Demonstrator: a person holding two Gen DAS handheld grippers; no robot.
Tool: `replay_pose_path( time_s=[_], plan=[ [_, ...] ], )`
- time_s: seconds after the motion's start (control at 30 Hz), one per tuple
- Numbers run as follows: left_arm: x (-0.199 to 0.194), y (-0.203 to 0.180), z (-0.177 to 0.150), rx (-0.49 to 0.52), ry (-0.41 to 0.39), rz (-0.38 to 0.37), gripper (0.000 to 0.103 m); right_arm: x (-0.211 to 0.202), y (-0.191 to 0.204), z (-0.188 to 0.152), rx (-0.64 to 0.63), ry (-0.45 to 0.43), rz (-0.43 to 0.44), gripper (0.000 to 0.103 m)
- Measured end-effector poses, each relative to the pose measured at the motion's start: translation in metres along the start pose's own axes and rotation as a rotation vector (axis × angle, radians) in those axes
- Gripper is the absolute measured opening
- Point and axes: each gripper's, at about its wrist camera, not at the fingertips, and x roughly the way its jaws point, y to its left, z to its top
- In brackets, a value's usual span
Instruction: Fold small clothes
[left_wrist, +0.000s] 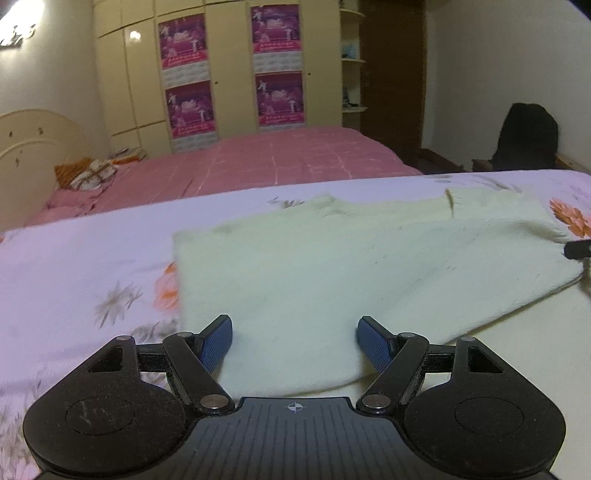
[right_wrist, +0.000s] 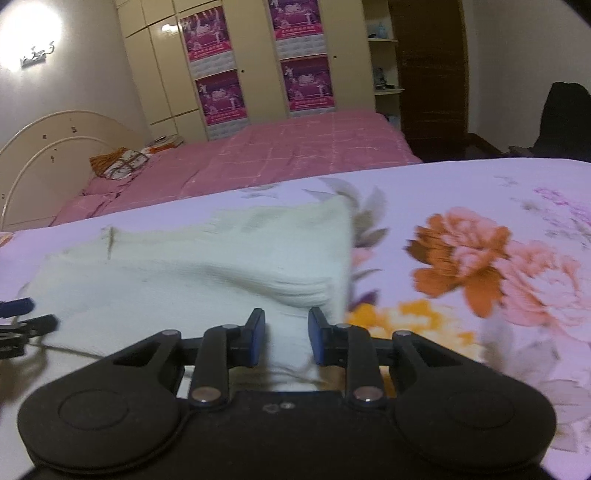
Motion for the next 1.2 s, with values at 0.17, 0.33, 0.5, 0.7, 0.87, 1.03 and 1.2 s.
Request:
replay_pose_path(
  time_s=[0.17, 0.33, 0.5, 0.7, 0.87, 1.03, 1.2],
  plan=[
    [-0.003, 0.001, 0.010, -0.029, -0.020, 0.016, 0.075, -0.008, -0.006, 0.002, 0.053, -0.010, 0.010, 0.027],
    [0.008, -0.005, 0.021, -0.036, -0.008, 0.030, 0.075, -0.009, 0.002, 0.019, 0.040, -0.057, 0.024, 0.030],
    [0.002, -0.006, 0.007, -0.015, 0.016, 0.027, 0.075, -0.017, 0.011, 0.015, -0.008, -0.040, 0.058, 0.028],
    [-0.004, -0.002, 0.002, -0.053, 0.006, 0.028, 0.075, -0.009, 0.005, -0.010, -0.023, 0.019, 0.034, 0.027],
    [-0.003, -0.011, -0.004, 0.015, 0.038, 0.048, 0.075, -0.013, 0.012, -0.003, -0.025, 0.024, 0.007, 0.029],
    [-0.025, -0.008, -0.004, 0.011, 0.032, 0.039, 0.075, -0.026, 0.007, -0.001, 0.028, 0.037, 0.006, 0.030],
    [-0.051, -0.006, -0.017, 0.020, 0.037, 0.030, 0.075, -0.061, -0.004, -0.010, 0.102, 0.028, -0.011, 0.031]
  ],
)
